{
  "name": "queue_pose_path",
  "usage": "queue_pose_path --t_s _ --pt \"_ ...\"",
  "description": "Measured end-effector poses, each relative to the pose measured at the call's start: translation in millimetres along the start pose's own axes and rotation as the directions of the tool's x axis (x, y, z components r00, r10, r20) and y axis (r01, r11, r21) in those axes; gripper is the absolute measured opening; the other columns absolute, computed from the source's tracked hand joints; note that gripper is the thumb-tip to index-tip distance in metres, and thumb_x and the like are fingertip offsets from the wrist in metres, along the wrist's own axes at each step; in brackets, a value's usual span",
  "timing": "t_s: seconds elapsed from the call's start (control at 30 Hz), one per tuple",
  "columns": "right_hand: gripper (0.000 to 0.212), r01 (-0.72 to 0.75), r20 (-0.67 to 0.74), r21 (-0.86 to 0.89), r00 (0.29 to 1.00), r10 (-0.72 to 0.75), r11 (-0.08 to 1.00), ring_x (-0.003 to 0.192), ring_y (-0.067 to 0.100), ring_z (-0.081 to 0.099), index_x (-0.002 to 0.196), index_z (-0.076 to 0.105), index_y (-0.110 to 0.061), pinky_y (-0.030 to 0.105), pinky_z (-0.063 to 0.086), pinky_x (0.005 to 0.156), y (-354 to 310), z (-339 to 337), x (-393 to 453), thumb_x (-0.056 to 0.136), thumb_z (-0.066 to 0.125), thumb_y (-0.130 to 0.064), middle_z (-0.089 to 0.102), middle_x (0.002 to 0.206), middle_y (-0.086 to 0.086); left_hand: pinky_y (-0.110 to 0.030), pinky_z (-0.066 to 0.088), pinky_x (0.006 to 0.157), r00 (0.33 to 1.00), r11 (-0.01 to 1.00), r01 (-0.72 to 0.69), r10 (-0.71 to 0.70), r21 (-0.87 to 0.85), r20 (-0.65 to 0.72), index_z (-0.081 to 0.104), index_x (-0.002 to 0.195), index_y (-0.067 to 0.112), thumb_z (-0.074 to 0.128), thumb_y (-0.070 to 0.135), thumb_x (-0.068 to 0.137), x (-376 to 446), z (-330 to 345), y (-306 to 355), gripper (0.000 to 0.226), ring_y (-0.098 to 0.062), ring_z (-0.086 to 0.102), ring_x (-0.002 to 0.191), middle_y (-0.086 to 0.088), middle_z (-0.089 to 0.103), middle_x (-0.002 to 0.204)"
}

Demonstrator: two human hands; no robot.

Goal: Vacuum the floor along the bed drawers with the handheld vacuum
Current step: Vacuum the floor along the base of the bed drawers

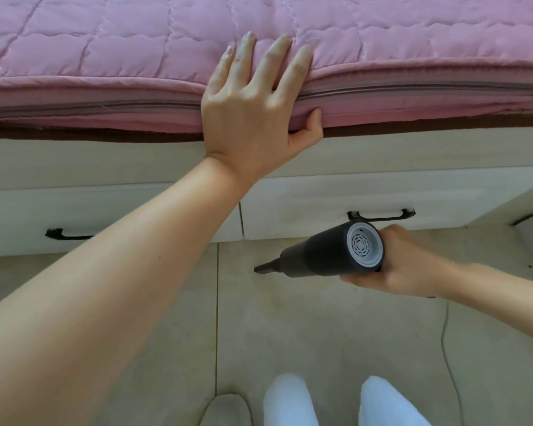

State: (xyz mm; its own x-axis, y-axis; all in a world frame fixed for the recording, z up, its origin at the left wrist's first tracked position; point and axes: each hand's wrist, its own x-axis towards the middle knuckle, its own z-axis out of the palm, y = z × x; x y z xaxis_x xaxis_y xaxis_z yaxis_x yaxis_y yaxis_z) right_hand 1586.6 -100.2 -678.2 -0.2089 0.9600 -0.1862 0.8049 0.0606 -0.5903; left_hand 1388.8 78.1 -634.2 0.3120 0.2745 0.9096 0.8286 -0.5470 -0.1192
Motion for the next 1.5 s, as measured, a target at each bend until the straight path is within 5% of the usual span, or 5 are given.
queue_pose_path --t_s 0.37,0.53,0.87,1.17,1.5 --pt "0.023 0.083 0.027 -0.005 0.996 -0.083 0.997 0.067 0.002 0.060 0.075 0.053 -0.053 0.017 0.045 0.059 9.5 -6.8 7.0 0.070 0.073 -0.042 0.062 0.072 -0.025 -0.047 0.052 0.097 1.000 1.000 0.028 -0.028 0.001 0.005 0.073 0.123 0.019 0.056 0.049 0.085 -0.1 -2.6 1.1 0.051 -0.038 0.066 0.116 -0.003 0.071 0.124" --pt "0.030 0.029 -0.060 -0.108 0.998 -0.036 0.994 0.064 0.012 0.061 0.080 0.056 -0.031 0.040 0.052 0.062 25.8 -15.7 -0.9 0.067 0.058 -0.058 0.063 0.066 -0.010 -0.046 0.052 0.098 0.999 0.999 0.039 -0.038 -0.010 0.012 0.072 0.124 0.020 0.057 0.049 0.085 0.8 -5.8 2.3 0.050 -0.035 0.065 0.118 -0.001 0.071 0.125" --pt "0.027 0.011 -0.063 -0.198 0.998 -0.024 0.980 0.060 0.017 0.055 0.074 0.044 -0.043 0.033 0.049 0.059 24.9 -17.5 -4.0 0.074 0.072 -0.042 0.052 0.058 -0.018 -0.044 0.055 0.095 1.000 1.000 0.007 -0.007 0.016 0.017 0.072 0.124 0.021 0.058 0.051 0.085 -0.4 -3.7 1.5 0.050 -0.034 0.066 0.116 0.000 0.071 0.125" --pt "0.045 0.073 -0.061 -0.217 0.994 -0.088 0.974 0.083 0.022 0.065 0.116 0.056 -0.028 0.037 0.053 0.068 18.2 -2.5 1.4 0.075 0.071 -0.040 0.070 0.094 -0.005 -0.045 0.054 0.096 1.000 1.000 0.008 -0.009 0.021 0.011 0.071 0.125 0.021 0.056 0.050 0.086 -1.7 -2.0 -0.5 0.050 -0.034 0.066 0.117 -0.001 0.070 0.125" --pt "0.038 0.067 -0.041 -0.383 0.995 -0.089 0.922 0.078 0.023 0.065 0.106 0.057 -0.027 0.032 0.049 0.063 35.2 -20.1 -10.8 0.074 0.068 -0.044 0.069 0.087 -0.008 -0.045 0.054 0.096 1.000 0.999 0.005 -0.004 0.040 -0.008 0.071 0.125 0.021 0.057 0.051 0.086 -2.4 -0.9 -0.8 0.051 -0.033 0.067 0.116 0.000 0.070 0.125"
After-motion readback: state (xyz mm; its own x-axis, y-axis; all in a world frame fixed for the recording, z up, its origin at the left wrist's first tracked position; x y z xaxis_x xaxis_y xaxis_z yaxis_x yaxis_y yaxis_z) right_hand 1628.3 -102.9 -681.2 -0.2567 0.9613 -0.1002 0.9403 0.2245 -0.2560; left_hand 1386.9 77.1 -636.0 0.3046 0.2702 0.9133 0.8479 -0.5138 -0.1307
